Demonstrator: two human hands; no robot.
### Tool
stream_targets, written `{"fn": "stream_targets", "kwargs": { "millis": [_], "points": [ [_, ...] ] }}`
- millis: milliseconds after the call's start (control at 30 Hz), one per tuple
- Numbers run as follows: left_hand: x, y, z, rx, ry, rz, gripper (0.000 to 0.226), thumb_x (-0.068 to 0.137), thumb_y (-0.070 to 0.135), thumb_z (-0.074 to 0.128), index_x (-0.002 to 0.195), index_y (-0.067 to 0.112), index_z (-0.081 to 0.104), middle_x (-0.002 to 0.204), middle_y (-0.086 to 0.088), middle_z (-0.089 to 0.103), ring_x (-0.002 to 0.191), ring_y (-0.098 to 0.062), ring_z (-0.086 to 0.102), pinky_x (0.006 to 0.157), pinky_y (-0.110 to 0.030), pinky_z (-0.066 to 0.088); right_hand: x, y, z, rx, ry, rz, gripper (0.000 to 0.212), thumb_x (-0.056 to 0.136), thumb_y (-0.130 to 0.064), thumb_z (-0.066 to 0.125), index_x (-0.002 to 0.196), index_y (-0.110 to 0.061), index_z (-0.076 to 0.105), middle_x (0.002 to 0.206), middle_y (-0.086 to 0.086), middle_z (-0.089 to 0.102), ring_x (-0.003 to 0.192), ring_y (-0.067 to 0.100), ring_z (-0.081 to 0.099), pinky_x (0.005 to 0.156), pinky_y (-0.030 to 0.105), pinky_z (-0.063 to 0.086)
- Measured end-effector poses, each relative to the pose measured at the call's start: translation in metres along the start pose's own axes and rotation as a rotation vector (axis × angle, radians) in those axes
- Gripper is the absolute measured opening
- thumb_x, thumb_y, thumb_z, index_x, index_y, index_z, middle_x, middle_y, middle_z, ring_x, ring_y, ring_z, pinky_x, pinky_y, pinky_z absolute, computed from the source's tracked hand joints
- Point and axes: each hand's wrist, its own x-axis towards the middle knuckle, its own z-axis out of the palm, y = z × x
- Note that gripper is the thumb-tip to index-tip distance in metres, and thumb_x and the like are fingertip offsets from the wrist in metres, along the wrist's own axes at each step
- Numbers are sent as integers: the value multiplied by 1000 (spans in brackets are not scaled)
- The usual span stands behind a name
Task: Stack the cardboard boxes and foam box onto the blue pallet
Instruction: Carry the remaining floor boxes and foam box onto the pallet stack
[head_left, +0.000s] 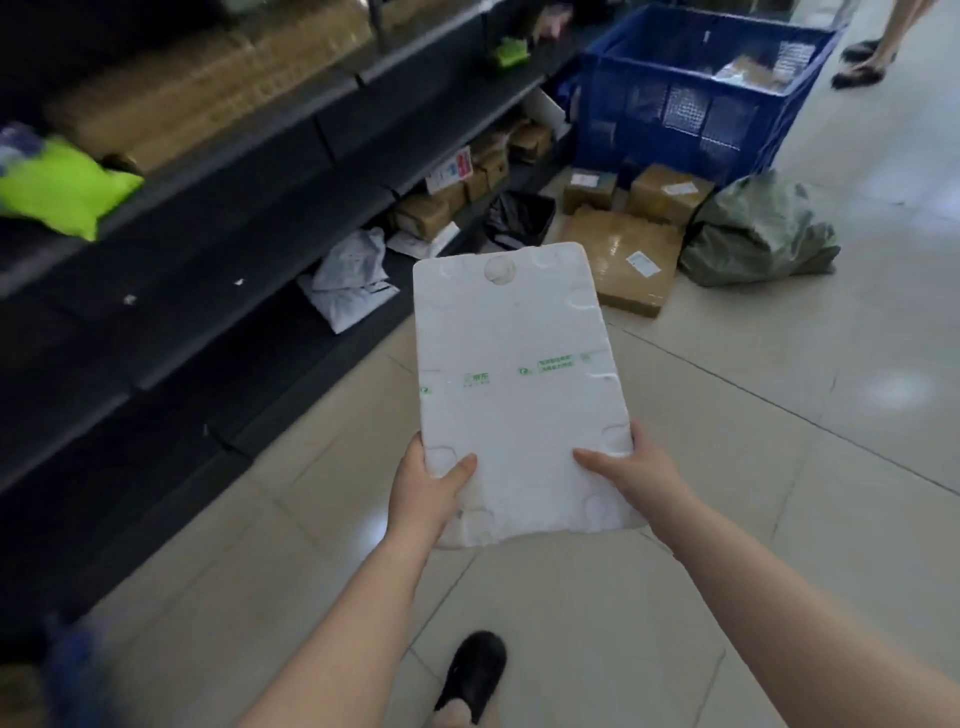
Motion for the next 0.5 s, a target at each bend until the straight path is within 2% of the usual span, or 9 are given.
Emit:
{"fn": "stream_targets", "kwargs": {
  "millis": [100, 133, 267, 300, 367, 400, 433, 500],
  "points": [
    [-60, 19, -69, -55, 135, 5, 24, 80, 21, 72, 87, 33, 52, 89, 14, 62, 77, -2, 58, 57, -19, 48, -49, -47, 30, -74, -151, -115, 48, 71, -23, 80, 110, -22, 51, 101, -3, 61, 87, 14, 60, 65, 24, 46],
    [-80, 20, -93, -79, 189, 5, 25, 79, 21, 72, 90, 32, 53, 89, 15, 62, 78, -1, 58, 57, -18, 48, -66, -57, 45, -95, -200, -148, 47, 71, -23, 80, 109, -21, 51, 102, -3, 61, 86, 13, 60, 64, 24, 47],
    [-178, 5, -181, -128, 446, 4, 39, 79, 22, 73, 113, 24, 55, 98, 11, 64, 83, -3, 60, 62, -10, 46, -143, -75, 117, -151, -443, -226, 46, 73, -19, 79, 111, -19, 52, 104, -1, 62, 91, 18, 62, 79, 33, 50],
    [-207, -4, -201, -130, 510, -11, 39, 79, 24, 73, 114, 23, 55, 101, 9, 64, 87, -6, 61, 68, -12, 49, -165, -74, 137, -166, -506, -242, 45, 72, -18, 79, 109, -18, 52, 103, -1, 62, 89, 17, 62, 79, 34, 50],
    [-265, -27, -239, -140, 628, -58, 37, 78, 26, 73, 111, 23, 56, 106, 5, 66, 95, -13, 62, 86, -28, 51, -211, -68, 177, -219, -631, -273, 43, 72, -20, 80, 106, -16, 54, 99, 0, 63, 85, 16, 62, 74, 33, 51],
    [-295, -40, -256, -155, 688, -78, 35, 78, 26, 73, 109, 24, 56, 106, 4, 66, 96, -15, 62, 88, -33, 51, -237, -62, 195, -251, -693, -291, 41, 71, -21, 80, 103, -17, 54, 96, -1, 63, 81, 14, 61, 70, 31, 49],
    [-325, -54, -273, -181, 749, -90, 34, 78, 25, 74, 108, 24, 57, 104, 4, 66, 93, -14, 62, 86, -32, 51, -264, -55, 213, -282, -754, -306, 40, 71, -23, 80, 100, -19, 54, 94, -2, 62, 78, 12, 60, 67, 30, 47],
    [-383, -82, -300, -261, 872, -114, 34, 77, 23, 75, 106, 27, 58, 95, 13, 65, 85, -6, 61, 74, -24, 51, -317, -38, 244, -335, -867, -308, 41, 70, -25, 81, 100, -19, 54, 95, -2, 63, 82, 17, 61, 72, 32, 48]
  ]
}}
